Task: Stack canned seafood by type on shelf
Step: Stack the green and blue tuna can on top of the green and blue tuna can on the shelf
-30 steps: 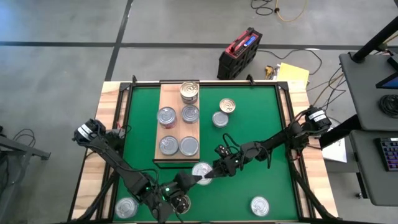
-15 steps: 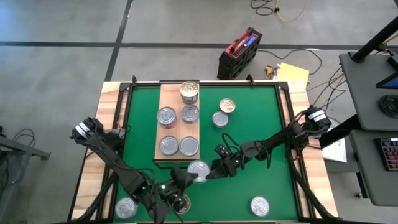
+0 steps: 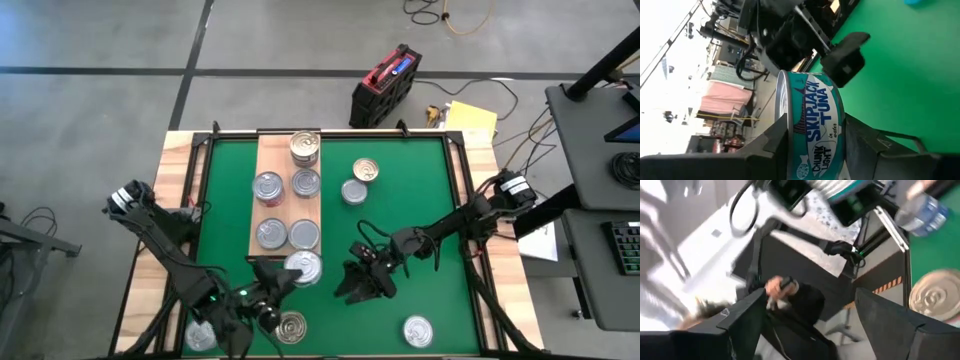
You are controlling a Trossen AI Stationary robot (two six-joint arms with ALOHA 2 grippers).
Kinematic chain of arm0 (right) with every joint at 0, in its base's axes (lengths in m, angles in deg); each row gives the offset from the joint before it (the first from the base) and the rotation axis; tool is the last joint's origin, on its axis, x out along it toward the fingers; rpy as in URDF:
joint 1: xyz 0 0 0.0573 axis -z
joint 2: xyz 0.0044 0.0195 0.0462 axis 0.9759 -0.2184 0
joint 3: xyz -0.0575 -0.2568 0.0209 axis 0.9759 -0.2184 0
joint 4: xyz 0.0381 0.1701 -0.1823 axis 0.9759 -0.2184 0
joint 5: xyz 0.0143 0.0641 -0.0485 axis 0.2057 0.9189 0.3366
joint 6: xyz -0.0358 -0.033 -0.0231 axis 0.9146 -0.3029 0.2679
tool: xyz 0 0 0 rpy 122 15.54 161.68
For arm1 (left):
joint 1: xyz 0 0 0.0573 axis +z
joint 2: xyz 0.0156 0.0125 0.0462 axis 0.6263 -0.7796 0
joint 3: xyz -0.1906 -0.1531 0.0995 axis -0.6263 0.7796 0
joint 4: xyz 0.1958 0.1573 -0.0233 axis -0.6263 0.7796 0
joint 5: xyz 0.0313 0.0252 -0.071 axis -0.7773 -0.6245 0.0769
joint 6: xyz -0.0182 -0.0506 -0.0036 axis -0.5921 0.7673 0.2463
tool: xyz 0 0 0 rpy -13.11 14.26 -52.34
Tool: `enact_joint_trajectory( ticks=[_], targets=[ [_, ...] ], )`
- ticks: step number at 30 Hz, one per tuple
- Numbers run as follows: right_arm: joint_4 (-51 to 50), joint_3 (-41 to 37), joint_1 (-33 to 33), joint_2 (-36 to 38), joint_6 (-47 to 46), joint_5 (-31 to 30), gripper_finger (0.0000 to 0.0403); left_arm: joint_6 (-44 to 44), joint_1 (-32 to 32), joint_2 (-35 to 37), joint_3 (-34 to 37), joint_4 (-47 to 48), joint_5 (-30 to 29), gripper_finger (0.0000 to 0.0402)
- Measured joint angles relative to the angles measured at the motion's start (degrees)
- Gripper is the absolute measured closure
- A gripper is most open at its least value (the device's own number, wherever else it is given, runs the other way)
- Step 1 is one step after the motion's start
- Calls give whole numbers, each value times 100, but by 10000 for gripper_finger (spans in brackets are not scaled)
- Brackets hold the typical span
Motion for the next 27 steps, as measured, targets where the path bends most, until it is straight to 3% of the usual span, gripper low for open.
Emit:
enact_joint_trajectory(
  ticks=[4, 7, 9, 14, 18, 22, 27],
  targets=[
    [-529, 0, -133, 317, 1422, 171, 120, 375, -176, 426, 363, -124, 21, 281],
    [-1530, 1, -289, 698, 2688, -293, 128, 550, -265, 766, 918, -700, 37, 281],
    [-2447, 84, -392, 986, 3571, -975, 134, 341, -305, 955, 1352, -1530, 179, 281],
    [-4705, 782, -861, 1432, 5713, -3514, 145, -769, -333, 1282, 2422, -4093, 978, 281],
    [-5504, 1482, -1273, 1358, 7016, -4695, 149, -1275, -324, 1306, 3080, -5497, 1032, 281],
    [-5794, 2062, -1498, 1076, 8173, -5117, 146, -1347, -331, 1310, 3422, -6064, 1034, 281],
    [-5961, 2631, -1430, 624, 8747, -5253, 129, -1304, -331, 1238, 3464, -6209, 1052, 281]
  ],
)
